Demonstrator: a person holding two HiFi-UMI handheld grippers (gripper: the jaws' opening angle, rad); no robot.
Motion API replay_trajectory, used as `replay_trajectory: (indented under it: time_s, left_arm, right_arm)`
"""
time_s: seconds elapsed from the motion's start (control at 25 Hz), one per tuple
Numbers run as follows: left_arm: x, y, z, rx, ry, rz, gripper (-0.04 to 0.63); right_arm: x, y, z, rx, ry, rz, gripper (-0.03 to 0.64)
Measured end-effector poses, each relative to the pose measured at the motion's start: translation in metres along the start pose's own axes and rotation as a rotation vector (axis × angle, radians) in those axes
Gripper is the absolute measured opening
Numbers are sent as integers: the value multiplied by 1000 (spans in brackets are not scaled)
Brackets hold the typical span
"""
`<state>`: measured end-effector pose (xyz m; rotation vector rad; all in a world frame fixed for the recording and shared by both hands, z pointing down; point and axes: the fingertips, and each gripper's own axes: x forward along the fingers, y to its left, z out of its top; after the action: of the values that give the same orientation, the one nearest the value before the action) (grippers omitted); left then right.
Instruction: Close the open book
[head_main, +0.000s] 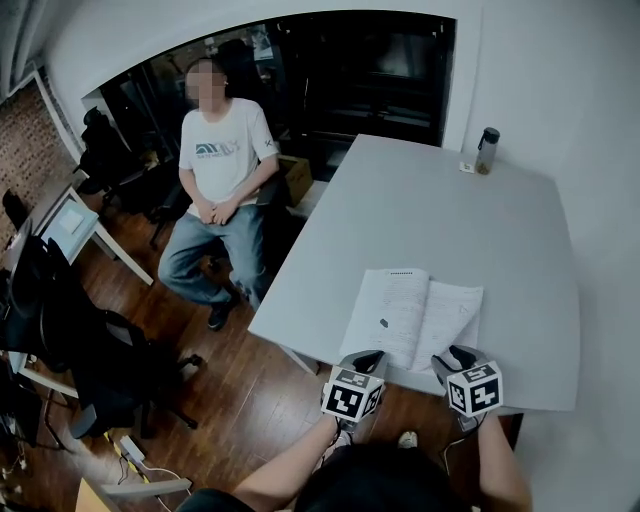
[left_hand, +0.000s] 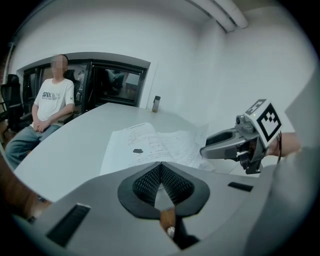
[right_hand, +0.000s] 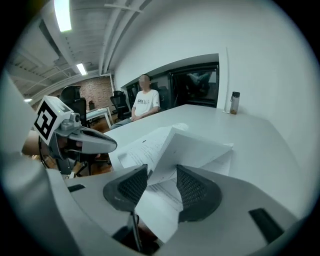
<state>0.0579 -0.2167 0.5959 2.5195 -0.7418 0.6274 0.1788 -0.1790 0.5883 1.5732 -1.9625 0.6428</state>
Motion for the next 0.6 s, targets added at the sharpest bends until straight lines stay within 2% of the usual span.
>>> replay_trajectory:
  time_s: [0.2, 0.36, 0.48, 0.6]
  left_arm:
    - [12, -19, 6, 16, 3, -32, 5]
    - [18, -27, 4, 13, 13, -44, 5]
    - [19, -32, 10, 18, 5, -50, 5]
    - [20, -32, 15, 22, -4, -46, 5]
  right_arm:
    - [-15, -8, -31, 116, 15, 35, 187]
    - [-27, -14, -54, 151, 39, 47, 189]
    - [-41, -31, -63, 173, 35, 3, 189]
    - [-58, -58, -57, 193, -11, -84, 189]
